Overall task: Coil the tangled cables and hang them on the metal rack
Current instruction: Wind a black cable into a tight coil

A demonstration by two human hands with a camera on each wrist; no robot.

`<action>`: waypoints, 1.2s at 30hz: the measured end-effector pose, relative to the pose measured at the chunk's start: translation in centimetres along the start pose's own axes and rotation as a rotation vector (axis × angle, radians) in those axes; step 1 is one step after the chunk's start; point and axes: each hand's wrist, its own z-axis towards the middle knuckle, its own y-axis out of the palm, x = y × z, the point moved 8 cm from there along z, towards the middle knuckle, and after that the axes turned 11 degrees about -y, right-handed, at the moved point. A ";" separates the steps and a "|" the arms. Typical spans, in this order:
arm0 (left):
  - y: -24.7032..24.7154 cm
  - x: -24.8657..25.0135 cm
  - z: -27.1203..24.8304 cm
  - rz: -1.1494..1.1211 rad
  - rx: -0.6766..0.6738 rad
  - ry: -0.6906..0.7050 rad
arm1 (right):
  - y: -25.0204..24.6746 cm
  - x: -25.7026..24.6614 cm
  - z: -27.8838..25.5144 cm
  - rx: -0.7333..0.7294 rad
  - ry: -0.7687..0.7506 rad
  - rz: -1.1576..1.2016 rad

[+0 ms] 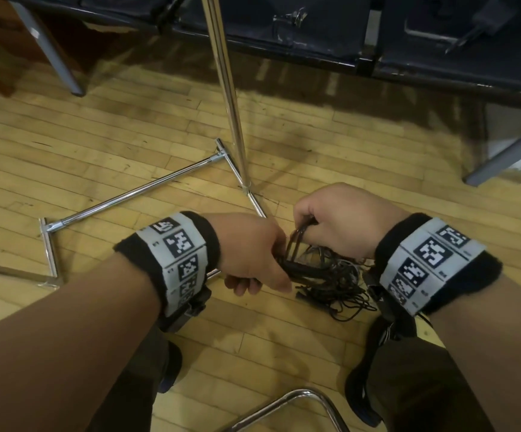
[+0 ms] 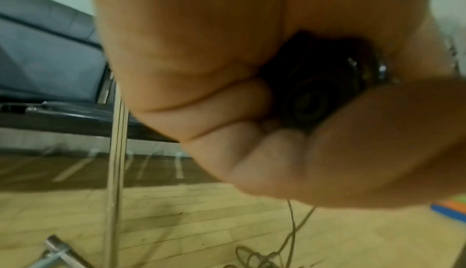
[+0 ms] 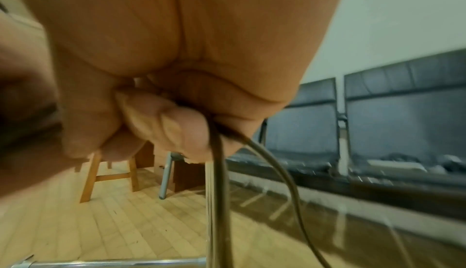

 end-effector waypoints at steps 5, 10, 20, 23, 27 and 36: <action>-3.4 -1.5 -0.2 0.137 0.377 -0.137 | -1.2 -4.0 -0.3 0.106 -0.064 -0.185; -5.8 -3.0 0.1 -0.235 0.467 -0.109 | -0.2 -3.2 -0.6 0.093 0.014 0.074; -5.1 -1.4 0.0 -0.847 0.159 0.228 | 2.3 0.1 -0.4 0.006 0.044 0.333; -4.7 -0.6 -0.3 -0.816 0.127 0.253 | 2.9 0.3 -0.2 -0.016 0.048 0.418; -3.7 0.7 -1.1 -0.680 -0.050 0.326 | 1.9 0.3 0.4 0.020 -0.026 0.398; -1.1 -0.8 -1.2 -0.234 -0.164 0.140 | 1.0 0.7 1.4 -0.006 -0.019 0.078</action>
